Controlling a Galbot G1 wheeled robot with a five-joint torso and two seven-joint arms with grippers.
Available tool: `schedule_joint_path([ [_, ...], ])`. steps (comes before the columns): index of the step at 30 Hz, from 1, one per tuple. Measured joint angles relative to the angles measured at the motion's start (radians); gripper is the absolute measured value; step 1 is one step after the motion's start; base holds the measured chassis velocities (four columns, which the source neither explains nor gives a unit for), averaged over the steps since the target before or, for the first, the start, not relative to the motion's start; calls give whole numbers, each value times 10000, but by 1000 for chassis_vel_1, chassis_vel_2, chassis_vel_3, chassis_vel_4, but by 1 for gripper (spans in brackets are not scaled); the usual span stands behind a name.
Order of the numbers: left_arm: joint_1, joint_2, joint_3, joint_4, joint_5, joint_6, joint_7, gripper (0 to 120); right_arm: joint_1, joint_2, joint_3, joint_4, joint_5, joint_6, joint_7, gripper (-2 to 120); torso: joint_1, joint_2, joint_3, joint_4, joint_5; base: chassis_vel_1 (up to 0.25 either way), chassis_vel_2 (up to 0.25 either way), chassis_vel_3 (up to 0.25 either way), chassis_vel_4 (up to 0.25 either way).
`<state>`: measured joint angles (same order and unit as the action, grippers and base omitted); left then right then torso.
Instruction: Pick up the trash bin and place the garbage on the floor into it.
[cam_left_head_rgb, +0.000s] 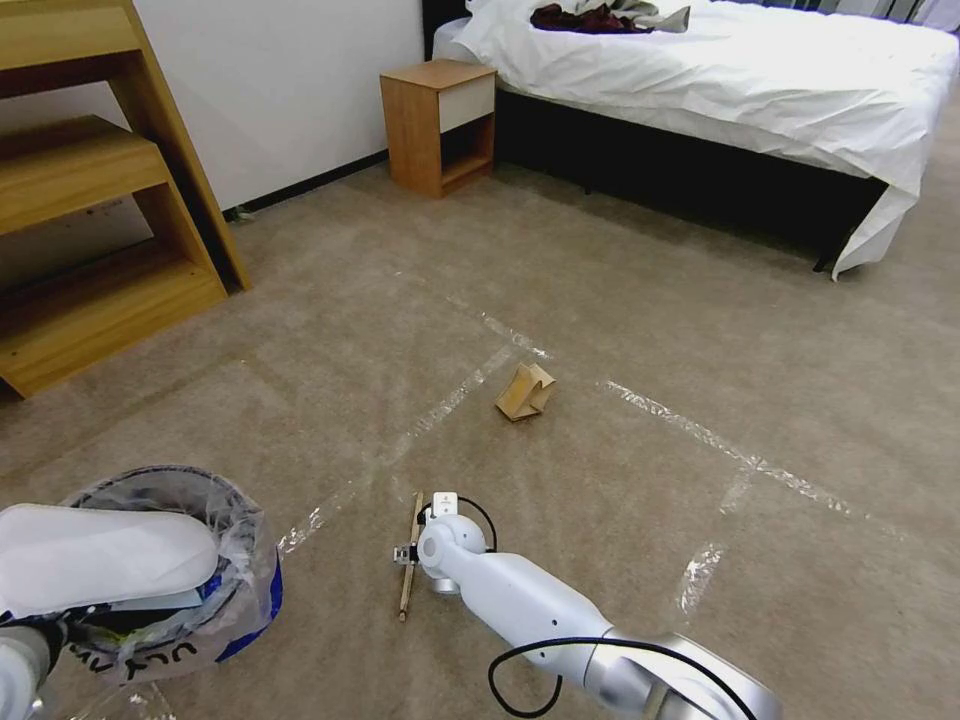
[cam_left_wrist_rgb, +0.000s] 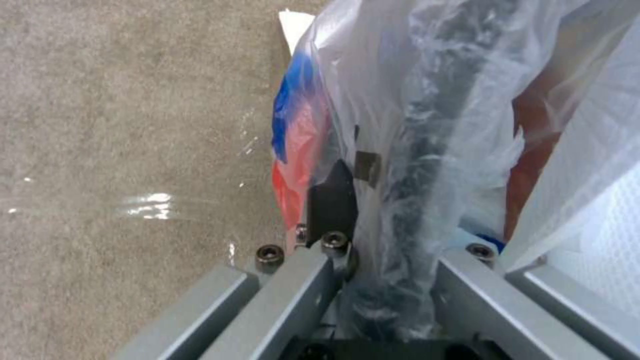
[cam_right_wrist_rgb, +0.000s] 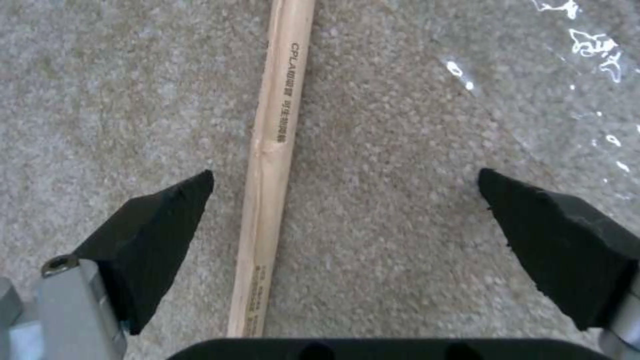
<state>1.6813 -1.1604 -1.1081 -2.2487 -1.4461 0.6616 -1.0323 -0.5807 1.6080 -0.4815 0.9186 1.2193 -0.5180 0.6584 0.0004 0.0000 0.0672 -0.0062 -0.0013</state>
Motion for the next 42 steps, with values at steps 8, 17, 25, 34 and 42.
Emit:
schedule_joint_path([
  [8, 11, -9, 19, -6, 16, 0, 0, 0, -11, 0, -125, -189, -547, 195, -631, 100, 0, 2, -2, -5, -5, 0, 0, 0, 0],
  [17, 14, -64, 64, -81, 36, 2, 0, 0, -17, -2, -327, -26, -562, 151, -604, 100, 0, 1, 2, 3, 3, 0, 0, 0, 0],
  [25, 33, -76, 82, -83, 77, 5, 33, 0, -134, 2, -567, 90, -702, 127, -300, 100, 0, 1, 0, 2, 1, 0, 0, 0, 0],
  [34, -26, -99, 172, -94, 87, 5, 47, 0, -115, 7, -906, 99, -912, -83, 312, 100, 0, 0, 0, 2, 2, 0, 0, 0, 0],
  [42, -48, -158, 254, -95, 145, 5, 94, 0, -85, 10, -992, 46, -1020, -211, 553, 100, 0, -1, 0, 2, 1, 0, 0, 0, 0],
])
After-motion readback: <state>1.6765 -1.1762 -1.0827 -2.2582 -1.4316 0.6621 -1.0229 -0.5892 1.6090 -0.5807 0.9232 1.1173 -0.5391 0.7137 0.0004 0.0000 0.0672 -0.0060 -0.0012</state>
